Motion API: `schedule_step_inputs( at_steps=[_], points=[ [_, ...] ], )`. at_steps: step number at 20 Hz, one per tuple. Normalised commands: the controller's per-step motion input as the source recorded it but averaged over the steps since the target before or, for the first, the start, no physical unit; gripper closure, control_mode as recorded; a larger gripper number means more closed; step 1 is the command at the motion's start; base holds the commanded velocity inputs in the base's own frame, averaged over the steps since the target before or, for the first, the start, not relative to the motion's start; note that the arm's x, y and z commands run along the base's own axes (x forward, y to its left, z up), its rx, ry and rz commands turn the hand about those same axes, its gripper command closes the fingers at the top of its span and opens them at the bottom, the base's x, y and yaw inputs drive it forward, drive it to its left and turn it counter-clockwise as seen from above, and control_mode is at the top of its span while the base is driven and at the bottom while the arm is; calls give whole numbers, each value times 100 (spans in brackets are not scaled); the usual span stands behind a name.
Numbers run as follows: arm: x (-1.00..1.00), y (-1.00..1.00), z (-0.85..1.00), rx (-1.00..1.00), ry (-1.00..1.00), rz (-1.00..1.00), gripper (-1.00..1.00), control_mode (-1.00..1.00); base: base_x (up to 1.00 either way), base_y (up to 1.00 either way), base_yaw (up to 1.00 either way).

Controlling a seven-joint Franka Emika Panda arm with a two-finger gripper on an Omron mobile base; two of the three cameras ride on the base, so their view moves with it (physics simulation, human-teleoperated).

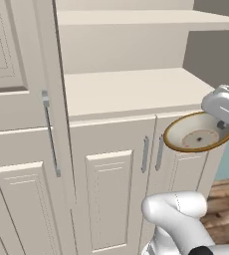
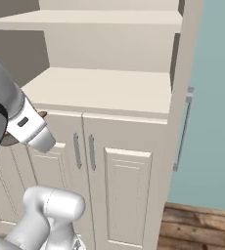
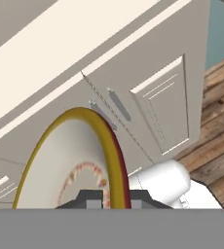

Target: Take the smaller bowl and place it next to the appetizer plate on the dining counter , and place the larger bowl next to the plate with cooked food.

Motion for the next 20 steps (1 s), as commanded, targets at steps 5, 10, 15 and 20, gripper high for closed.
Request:
schedule_step_inputs(
  at_steps=[5,10,15,20],
  points=[
    [0,0,0,0,0,0,100,100,3,0,18],
    [0,0,0,0,0,0,100,100,57,-7,22],
    [0,0,0,0,0,0,100,100,87,-6,20],
    [0,0,0,0,0,0,100,100,-12,0,26]
  ],
)
